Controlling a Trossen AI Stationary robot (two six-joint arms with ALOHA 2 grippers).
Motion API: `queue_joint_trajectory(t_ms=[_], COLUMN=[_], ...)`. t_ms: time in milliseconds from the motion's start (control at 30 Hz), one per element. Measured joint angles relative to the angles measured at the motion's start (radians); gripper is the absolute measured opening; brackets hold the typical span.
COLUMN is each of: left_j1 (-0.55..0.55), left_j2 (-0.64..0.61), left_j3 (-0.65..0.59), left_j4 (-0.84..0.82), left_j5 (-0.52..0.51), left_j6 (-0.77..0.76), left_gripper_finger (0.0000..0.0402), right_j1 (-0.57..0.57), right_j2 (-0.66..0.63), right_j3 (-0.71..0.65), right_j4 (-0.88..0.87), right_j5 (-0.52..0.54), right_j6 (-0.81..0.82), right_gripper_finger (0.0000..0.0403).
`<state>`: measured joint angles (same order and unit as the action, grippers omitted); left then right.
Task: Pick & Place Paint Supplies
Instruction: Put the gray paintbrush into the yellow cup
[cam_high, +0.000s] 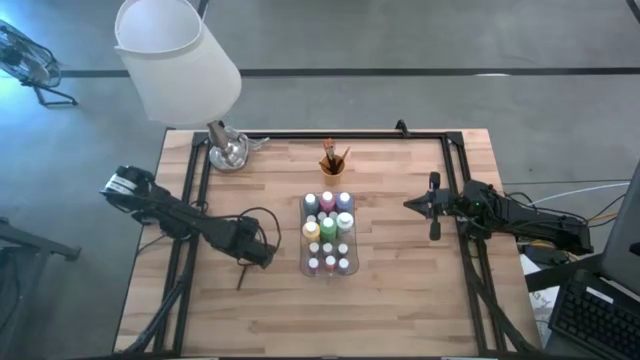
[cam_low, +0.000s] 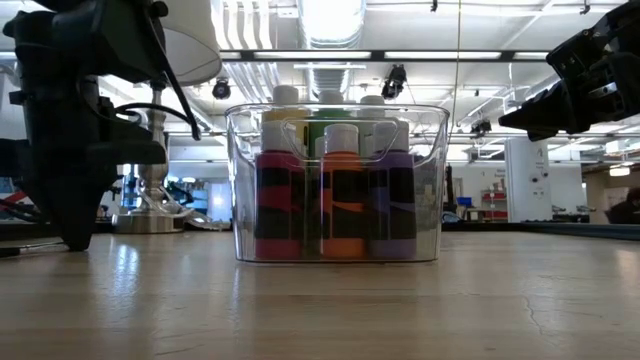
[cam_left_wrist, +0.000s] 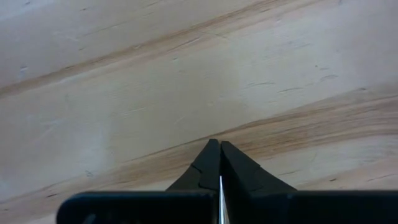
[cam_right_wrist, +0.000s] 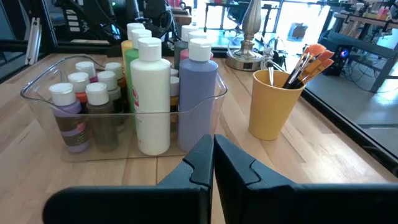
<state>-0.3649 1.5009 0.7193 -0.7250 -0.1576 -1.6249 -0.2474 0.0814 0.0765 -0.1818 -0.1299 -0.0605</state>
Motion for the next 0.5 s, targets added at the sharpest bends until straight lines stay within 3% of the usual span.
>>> queue_joint_trajectory(t_ms=[500], left_j1=[0.001], left_j2=[-0.021], left_j3=[0.028], left_j4=[-0.016], left_j5=[-0.046], left_j6=[0.052], left_gripper_finger=[0.0003], right_j1=[0.000], right_j2=[0.000], right_j3=[0.000], right_j4=[0.000], right_j5=[0.000], right_j6=[0.000], right_gripper_finger=[0.0008])
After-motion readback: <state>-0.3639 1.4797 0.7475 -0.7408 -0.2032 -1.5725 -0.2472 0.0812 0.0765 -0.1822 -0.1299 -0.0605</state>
